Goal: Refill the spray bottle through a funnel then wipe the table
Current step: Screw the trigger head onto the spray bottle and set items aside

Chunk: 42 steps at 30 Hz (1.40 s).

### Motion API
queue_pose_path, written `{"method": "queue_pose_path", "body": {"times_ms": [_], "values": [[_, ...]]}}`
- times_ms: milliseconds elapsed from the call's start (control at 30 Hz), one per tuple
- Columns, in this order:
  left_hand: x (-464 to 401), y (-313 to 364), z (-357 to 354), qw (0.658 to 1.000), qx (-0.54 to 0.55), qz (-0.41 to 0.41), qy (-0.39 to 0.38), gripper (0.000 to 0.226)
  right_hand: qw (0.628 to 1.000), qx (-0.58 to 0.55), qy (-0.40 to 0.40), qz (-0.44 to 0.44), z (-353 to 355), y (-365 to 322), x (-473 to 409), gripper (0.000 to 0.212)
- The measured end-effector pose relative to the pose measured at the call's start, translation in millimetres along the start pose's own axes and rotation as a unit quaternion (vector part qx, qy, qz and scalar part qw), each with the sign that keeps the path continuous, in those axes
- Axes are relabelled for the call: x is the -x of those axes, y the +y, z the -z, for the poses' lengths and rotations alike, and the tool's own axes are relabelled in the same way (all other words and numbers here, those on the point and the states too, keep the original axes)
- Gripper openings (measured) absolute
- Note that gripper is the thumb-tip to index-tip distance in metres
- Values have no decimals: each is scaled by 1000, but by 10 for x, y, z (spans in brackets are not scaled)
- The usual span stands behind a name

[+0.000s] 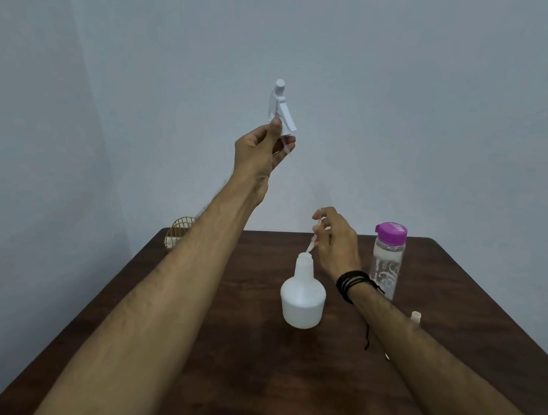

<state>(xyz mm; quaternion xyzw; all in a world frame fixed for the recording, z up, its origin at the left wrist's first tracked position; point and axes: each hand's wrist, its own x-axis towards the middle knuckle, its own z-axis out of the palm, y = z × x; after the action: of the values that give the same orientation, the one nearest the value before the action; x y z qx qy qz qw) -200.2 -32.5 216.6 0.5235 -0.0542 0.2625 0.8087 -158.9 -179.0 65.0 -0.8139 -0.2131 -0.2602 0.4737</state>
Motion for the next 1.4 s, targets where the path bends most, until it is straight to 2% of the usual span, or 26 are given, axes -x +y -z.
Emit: {"method": "queue_pose_path", "body": {"times_ms": [233, 400, 500, 633, 767, 867, 1000, 1167, 1233, 1333, 1400], "values": [[66, -60, 78, 998, -51, -15, -15, 15, 996, 9, -90, 2, -51, 62, 63, 19], [121, -296, 187, 990, -136, -34, -31, 20, 993, 8, -114, -17, -74, 168, 194, 10], [198, -532, 242, 977, -207, -37, -43, 19, 991, -13, -129, -40, -72, 216, 290, 23], [376, -962, 375, 941, -331, -22, -66, 25, 984, -70, -144, -76, -99, 272, 418, 29], [608, -1293, 462, 919, -390, -22, -59, 28, 984, -89, -124, -89, -163, 318, 493, 33], [684, -1438, 515, 911, -406, -40, -58, 26, 982, -110, -113, -101, -214, 348, 516, 30], [743, -1561, 588, 903, -425, -43, -51, 24, 978, -134, -101, -128, -255, 364, 584, 37], [734, -1629, 673, 915, -399, -36, -43, 25, 971, -179, -84, -134, -317, 384, 679, 28], [738, -1635, 708, 915, -395, -43, -65, 25, 967, -191, -76, -147, -347, 392, 696, 27], [731, -1635, 759, 921, -366, -20, -128, 9, 961, -215, -68, -161, -394, 434, 722, 29], [740, -1629, 761, 938, -313, 20, -150, 18, 958, -228, -74, -159, -418, 458, 737, 33]]}}
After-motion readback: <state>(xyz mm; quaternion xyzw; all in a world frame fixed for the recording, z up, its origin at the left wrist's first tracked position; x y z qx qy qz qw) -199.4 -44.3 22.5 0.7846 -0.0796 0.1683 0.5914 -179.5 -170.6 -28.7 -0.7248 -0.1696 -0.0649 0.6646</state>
